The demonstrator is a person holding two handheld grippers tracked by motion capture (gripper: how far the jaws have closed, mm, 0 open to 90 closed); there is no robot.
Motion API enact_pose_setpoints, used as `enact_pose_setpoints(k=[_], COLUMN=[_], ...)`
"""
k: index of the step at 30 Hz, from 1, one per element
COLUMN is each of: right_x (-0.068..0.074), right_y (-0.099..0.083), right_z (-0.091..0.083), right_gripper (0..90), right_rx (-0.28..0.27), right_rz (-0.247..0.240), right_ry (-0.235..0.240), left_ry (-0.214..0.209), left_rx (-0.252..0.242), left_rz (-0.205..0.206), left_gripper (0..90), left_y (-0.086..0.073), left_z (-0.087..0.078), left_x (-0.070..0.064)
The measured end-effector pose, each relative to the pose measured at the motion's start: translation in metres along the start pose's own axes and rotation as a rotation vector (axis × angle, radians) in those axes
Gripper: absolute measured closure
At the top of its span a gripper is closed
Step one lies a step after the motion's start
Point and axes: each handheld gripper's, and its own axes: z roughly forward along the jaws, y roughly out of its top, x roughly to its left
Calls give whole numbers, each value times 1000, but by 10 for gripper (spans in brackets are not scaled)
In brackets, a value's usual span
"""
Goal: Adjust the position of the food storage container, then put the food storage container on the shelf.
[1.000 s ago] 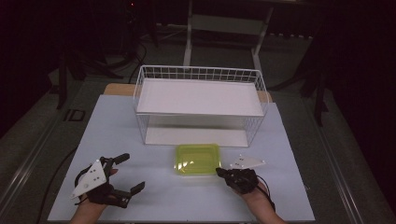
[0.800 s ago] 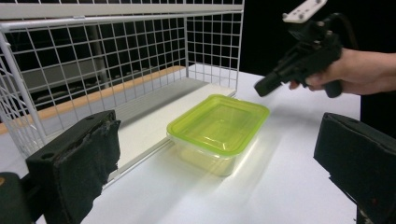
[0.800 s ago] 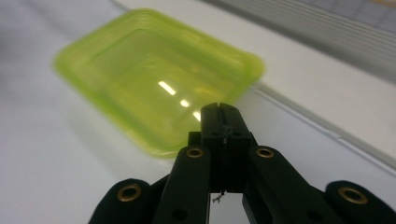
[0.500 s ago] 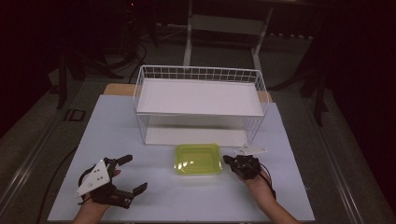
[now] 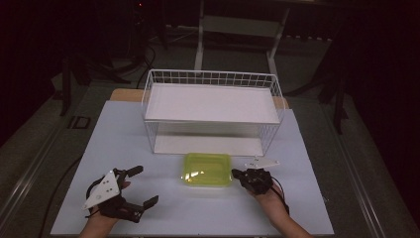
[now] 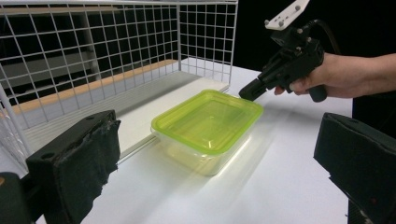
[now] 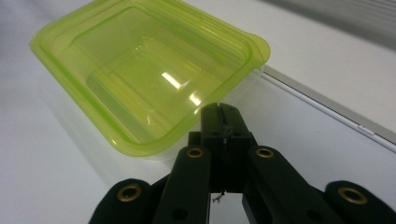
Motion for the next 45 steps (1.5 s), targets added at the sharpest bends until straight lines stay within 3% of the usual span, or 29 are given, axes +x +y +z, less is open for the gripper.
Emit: enact_pose_setpoints(k=[5,10,12,17,19,21,23,25,30,32,34,36,38,41,43,45], right_x=[1,1,1,10,13,14,18,19,21,20,18,15,15,11,7,7], right_y=[3,10,12,14,14,14,14,15,17,17,16,17,17,19,21,22], right_z=[-6,-19,-24,-29,-28,-28,-30,-31,-33,-32,-31,-28,-26,-25,-23,-20], right_gripper=[898,782,740,495,420,399,350,220,188,189,194,212,220,206,153,116], right_rx=[-22,-71,-106,-147,-148,-154,-170,-168,-185,-195,-200,-153,-150,-157,-155,-132], right_rz=[10,1,28,3,-1,-4,-9,-23,-32,-13,-40,-7,-44,-25,18,42], right_ry=[-9,-13,7,16,26,27,48,92,97,97,81,120,83,85,85,40], left_ry=[-10,-26,-39,-62,-81,-93,-101,-106,-93,-74,-60,-42,-35,-29,-37,-25], left_rx=[4,25,37,82,109,113,120,138,152,155,161,194,218,241,251,261], left_rz=[-13,-20,-30,-32,-43,-58,-52,-53,-77,-85,-85,-101,-124,-142,-155,-174], left_gripper=[9,10,9,9,10,9,9,9,9,10,10,10,54,74,75,72], left_y=[-1,-3,-3,0,1,0,0,2,6,9,11,15,19,24,28,29], left_z=[2,7,14,29,33,37,41,45,55,59,63,69,75,82,87,91], left_x=[0,-1,-3,-13,-16,-18,-20,-20,-14,-9,-5,0,7,12,16,18])
